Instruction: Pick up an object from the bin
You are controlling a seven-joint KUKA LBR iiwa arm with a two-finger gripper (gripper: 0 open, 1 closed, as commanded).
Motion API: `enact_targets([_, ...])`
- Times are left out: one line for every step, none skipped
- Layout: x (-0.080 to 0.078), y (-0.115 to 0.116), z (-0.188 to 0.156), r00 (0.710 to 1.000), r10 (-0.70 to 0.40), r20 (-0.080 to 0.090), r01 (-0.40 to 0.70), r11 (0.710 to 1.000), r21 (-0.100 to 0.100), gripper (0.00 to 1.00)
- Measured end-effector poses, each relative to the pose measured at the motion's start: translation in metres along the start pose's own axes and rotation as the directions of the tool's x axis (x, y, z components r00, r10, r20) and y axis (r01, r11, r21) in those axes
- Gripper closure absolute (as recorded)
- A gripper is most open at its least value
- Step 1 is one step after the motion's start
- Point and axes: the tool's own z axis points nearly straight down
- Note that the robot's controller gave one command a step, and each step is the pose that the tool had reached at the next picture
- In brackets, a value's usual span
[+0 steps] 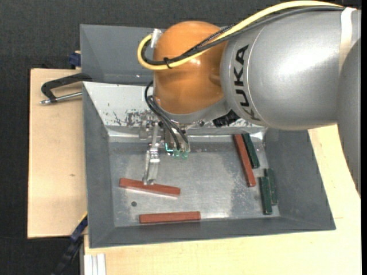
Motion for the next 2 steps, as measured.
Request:
enact_targets([-0.002, -0.001, -0.005, 1.000, 0.002, 0.009, -0.002, 1.000, -0.002, 0.00])
enact_targets([0.000, -0.006, 0.027, 0.996, -0.089, 0.013, 0.089, 0.996, -0.002, 0.00])
